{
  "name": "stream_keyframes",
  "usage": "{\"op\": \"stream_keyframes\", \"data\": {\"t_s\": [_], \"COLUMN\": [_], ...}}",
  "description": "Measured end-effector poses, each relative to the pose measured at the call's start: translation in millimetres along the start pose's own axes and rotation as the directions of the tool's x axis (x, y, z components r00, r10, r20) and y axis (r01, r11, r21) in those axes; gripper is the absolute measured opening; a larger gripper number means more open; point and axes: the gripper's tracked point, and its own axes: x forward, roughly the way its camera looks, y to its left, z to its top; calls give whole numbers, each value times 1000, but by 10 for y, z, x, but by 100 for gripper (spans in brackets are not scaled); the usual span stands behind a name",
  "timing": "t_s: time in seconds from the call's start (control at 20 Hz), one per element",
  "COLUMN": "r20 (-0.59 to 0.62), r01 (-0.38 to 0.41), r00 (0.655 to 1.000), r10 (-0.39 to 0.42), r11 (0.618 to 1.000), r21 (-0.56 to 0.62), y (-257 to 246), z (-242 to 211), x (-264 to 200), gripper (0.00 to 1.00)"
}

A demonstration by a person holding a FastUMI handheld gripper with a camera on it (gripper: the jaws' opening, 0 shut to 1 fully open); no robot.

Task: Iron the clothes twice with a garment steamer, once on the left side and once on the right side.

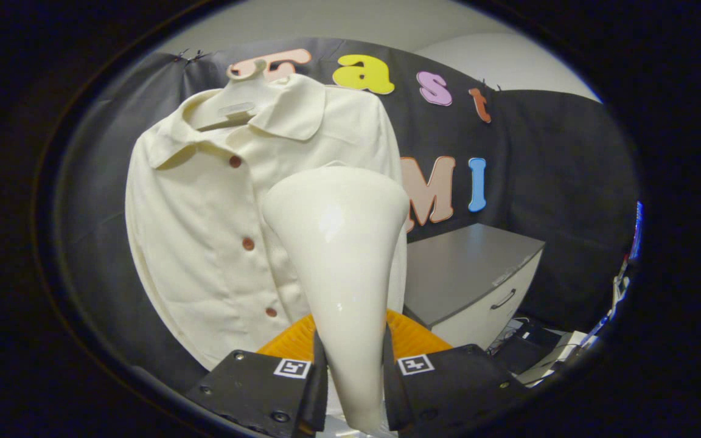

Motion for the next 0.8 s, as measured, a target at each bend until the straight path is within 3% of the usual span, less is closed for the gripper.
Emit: {"op": "stream_keyframes", "data": {"t_s": [0.15,0.25,0.35,0.6,0.8], "r20": [10,8,-9,-12,9], "r01": [-6,-66,-79,-137,-125], "r00": [1000,998,997,991,992], "r10": [7,66,79,136,127], "r11": [1000,998,997,987,986], "r21": [-14,6,-22,-84,-107], "y": [-156,-145,-231,-210,-251], "z": [334,479,553,493,284], "x": [248,368,451,580,713], "gripper": [38,38,38,38,38]}}
